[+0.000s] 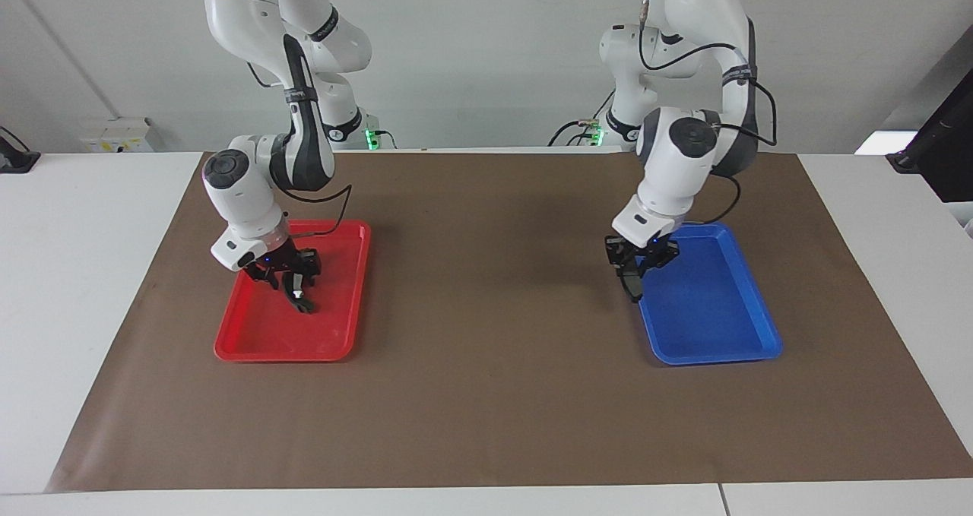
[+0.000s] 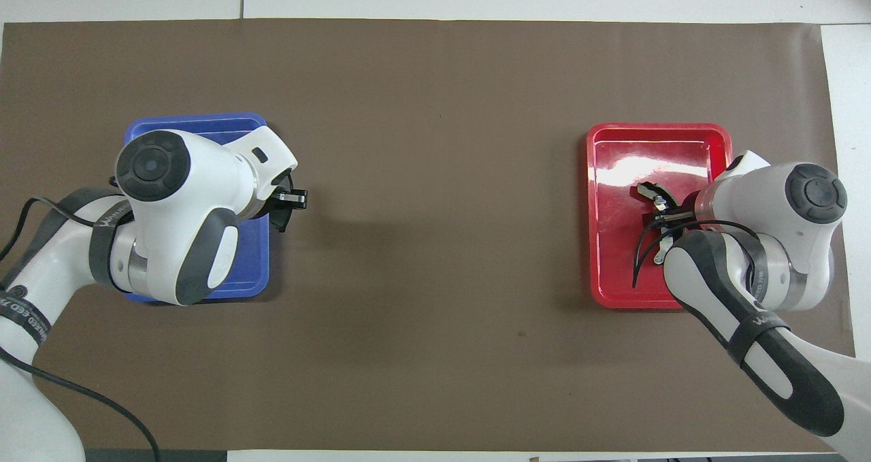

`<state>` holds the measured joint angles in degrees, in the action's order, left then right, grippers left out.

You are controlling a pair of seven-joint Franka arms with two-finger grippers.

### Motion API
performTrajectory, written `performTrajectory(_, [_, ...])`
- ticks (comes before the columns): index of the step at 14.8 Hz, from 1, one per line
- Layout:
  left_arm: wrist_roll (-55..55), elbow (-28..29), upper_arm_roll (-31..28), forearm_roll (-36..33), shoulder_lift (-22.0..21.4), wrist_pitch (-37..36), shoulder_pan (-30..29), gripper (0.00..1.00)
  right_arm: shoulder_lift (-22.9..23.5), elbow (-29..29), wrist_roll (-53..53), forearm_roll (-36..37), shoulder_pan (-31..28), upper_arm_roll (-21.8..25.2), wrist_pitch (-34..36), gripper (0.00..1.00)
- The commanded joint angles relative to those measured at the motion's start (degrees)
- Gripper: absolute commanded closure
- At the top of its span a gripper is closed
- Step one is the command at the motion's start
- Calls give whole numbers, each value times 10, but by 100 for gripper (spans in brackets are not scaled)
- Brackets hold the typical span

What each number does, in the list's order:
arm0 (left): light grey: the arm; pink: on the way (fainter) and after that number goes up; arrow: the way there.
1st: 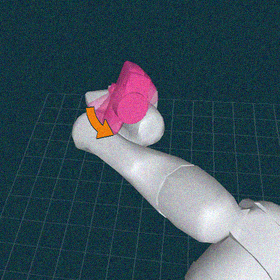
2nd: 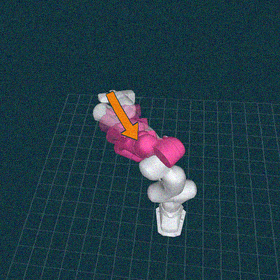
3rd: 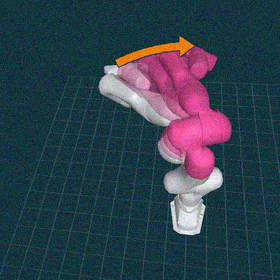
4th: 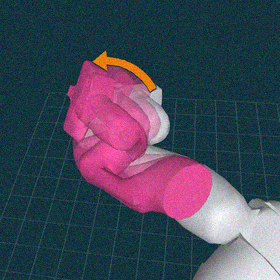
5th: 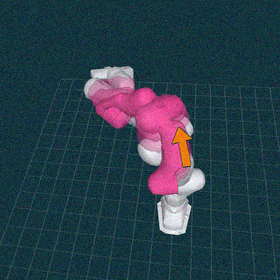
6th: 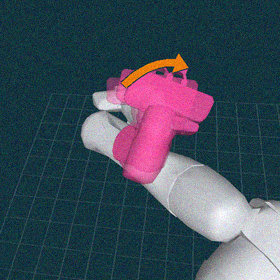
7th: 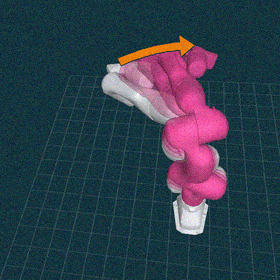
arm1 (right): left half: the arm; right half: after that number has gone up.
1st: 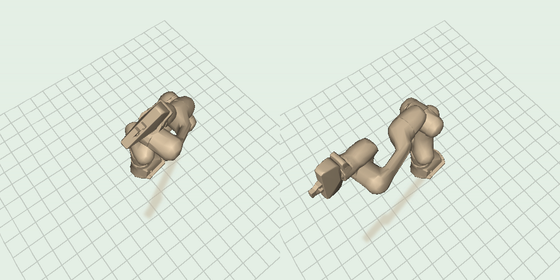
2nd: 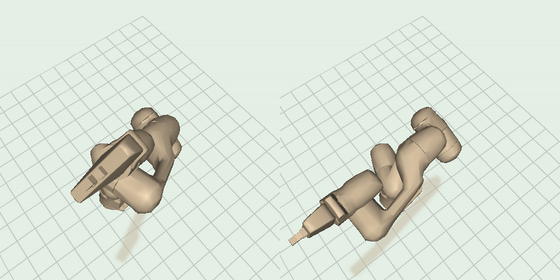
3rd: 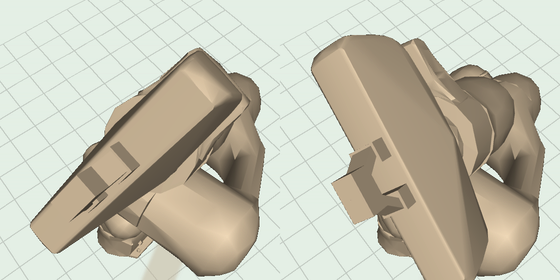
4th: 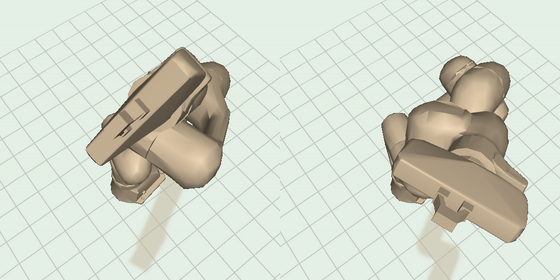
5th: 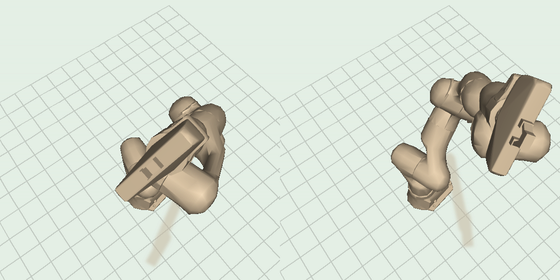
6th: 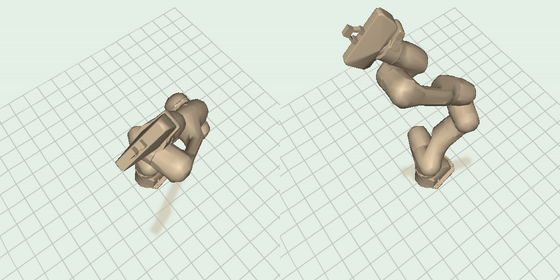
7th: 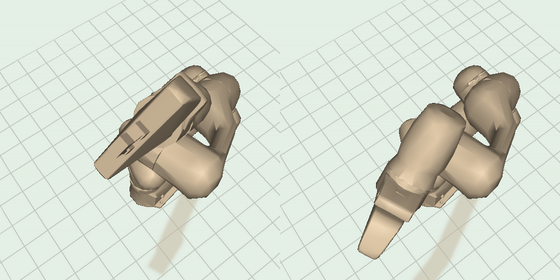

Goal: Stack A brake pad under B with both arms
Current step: 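Set the dark pad mid-table with the left gripper while the right gripper lifts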

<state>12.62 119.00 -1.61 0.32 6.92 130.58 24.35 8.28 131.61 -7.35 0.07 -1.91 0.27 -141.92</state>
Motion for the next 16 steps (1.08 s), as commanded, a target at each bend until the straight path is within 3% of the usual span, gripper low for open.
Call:
performTrajectory(1, [73,-43,-10,2,37,9,60,82,-6,-5,5,-13,-4,-4,5,100])
performTrajectory(5, [110,-122,-9,0,125,17,112,78,-12,-42,8,-12,-3,-4,69,100])
performTrajectory(10, [109,-126,-10,-2,165,59,146,69,-20,-86,11,-12,5,-7,136,100])
performTrajectory(12, [109,-126,-10,-2,164,55,146,51,-20,-100,22,-12,16,-10,152,100])
performTrajectory(15, [109,-119,-11,-2,155,54,138,3,-20,-122,75,-12,42,-12,185,100])
performTrajectory(16, [108,-106,-13,-2,137,45,128,2,-19,-132,96,-12,55,-13,197,100])
